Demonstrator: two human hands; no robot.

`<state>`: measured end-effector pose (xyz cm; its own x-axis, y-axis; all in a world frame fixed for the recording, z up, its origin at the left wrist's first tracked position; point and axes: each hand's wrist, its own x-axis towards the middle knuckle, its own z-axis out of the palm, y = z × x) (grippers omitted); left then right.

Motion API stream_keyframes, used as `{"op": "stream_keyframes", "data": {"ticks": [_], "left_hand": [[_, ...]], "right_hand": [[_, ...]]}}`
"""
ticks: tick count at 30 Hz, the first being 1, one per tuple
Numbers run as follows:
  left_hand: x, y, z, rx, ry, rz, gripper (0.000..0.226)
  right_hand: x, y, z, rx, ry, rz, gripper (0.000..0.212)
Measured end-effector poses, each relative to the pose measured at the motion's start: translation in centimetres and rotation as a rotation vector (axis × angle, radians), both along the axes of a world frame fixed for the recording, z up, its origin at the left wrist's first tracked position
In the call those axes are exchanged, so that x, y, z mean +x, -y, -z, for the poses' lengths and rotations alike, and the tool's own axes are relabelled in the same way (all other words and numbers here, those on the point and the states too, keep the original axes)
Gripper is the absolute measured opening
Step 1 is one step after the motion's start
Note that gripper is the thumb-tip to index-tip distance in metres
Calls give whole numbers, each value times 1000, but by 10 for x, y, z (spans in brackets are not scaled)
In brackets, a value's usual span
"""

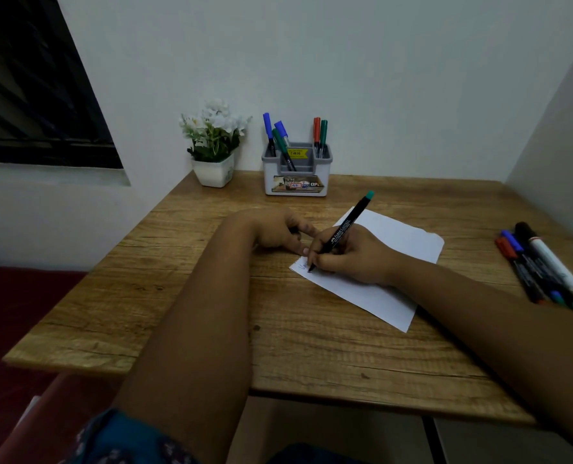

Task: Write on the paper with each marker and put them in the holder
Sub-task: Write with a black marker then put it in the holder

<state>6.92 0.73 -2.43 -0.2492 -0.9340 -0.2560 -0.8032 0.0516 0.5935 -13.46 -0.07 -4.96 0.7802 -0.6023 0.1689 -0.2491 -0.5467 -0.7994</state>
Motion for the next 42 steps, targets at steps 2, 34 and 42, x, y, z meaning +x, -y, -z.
{"op": "stream_keyframes", "data": {"ticks": [2,34,42], "left_hand": [[-1,-1,0,3,-7,8,40],[4,-4,-8,136,5,118,66],[4,-5,-8,148,-7,104,69]], "right_hand": [[0,1,1,18,15,2,8],[-1,2,1,-36,24,103,15],[-1,0,-1,-40,-3,95,18]]}}
